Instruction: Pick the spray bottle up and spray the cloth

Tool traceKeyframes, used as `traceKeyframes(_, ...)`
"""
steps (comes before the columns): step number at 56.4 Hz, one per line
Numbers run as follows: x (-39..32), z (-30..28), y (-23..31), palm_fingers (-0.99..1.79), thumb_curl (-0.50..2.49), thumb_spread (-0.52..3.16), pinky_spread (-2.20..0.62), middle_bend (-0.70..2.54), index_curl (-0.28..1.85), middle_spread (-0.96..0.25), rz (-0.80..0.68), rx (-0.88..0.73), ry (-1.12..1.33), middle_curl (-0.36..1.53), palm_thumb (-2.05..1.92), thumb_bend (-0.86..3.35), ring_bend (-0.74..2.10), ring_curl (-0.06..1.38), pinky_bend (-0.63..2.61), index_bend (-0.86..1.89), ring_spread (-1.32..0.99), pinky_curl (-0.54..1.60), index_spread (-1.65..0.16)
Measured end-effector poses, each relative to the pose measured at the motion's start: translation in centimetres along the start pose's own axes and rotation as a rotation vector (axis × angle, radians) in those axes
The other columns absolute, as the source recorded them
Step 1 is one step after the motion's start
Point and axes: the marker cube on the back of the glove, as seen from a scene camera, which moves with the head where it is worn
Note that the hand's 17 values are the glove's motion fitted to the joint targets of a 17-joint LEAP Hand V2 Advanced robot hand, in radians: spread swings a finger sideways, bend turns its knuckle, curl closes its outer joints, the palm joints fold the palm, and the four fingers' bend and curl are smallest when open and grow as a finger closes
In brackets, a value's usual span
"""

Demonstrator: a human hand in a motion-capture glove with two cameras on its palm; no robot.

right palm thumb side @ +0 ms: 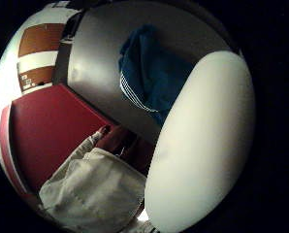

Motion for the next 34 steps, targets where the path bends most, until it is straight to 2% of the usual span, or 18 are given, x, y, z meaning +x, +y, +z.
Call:
traceKeyframes(8,-1.5,1.1,-0.5,1.34,0.74,-0.07,-0.27,0.58,0.57,-0.15,0.019,-0.019,-0.011,0.53,1.07,-0.03,0.66,0.50,0.37,0.24,-0.20,0.39,-0.26)
traceKeyframes(24,-3.3,-0.7,-0.8,1.34,0.74,-0.06,-0.27,0.58,0.58,-0.15,-0.004,0.018,-0.011,0.53,1.06,-0.03,0.66,0.50,0.37,0.23,-0.20,0.39,-0.26)
traceKeyframes(34,-5.0,-3.2,-0.8,1.34,0.74,-0.06,-0.27,0.58,0.58,-0.15,-0.025,0.125,-0.123,0.53,1.06,-0.03,0.66,0.50,0.37,0.23,-0.20,0.39,-0.26)
